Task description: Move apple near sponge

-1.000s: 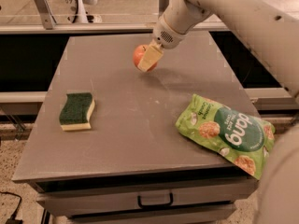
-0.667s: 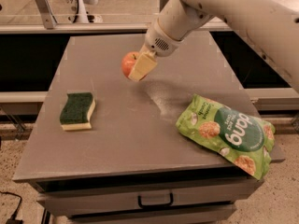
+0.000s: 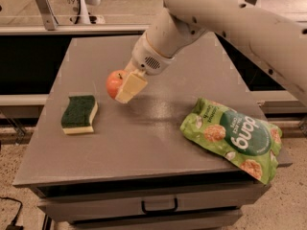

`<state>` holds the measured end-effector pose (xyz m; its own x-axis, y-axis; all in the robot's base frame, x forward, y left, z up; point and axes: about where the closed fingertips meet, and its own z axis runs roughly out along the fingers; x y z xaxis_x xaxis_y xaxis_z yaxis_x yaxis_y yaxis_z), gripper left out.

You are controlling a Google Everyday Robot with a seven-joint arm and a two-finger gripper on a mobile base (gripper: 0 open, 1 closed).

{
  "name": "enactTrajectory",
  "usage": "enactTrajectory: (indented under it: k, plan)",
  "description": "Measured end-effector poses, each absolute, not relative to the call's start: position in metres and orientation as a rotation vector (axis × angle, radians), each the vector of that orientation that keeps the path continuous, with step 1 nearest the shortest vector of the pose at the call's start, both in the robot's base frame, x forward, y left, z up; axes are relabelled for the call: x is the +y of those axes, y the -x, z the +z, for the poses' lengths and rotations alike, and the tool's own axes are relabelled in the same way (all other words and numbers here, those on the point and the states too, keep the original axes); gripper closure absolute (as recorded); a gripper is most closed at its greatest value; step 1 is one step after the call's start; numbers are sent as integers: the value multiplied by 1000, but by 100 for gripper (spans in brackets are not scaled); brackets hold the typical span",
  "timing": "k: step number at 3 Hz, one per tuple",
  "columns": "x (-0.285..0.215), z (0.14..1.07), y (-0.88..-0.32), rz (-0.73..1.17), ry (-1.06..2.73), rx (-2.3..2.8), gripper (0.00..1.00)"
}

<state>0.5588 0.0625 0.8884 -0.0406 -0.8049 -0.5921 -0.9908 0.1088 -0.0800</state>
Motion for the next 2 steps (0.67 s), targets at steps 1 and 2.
enactTrajectory:
  k: [1,2]
  plan:
    - [67,879,-551,506,1768,1890,74]
    - [66,872,-547,502,1777,1897,51]
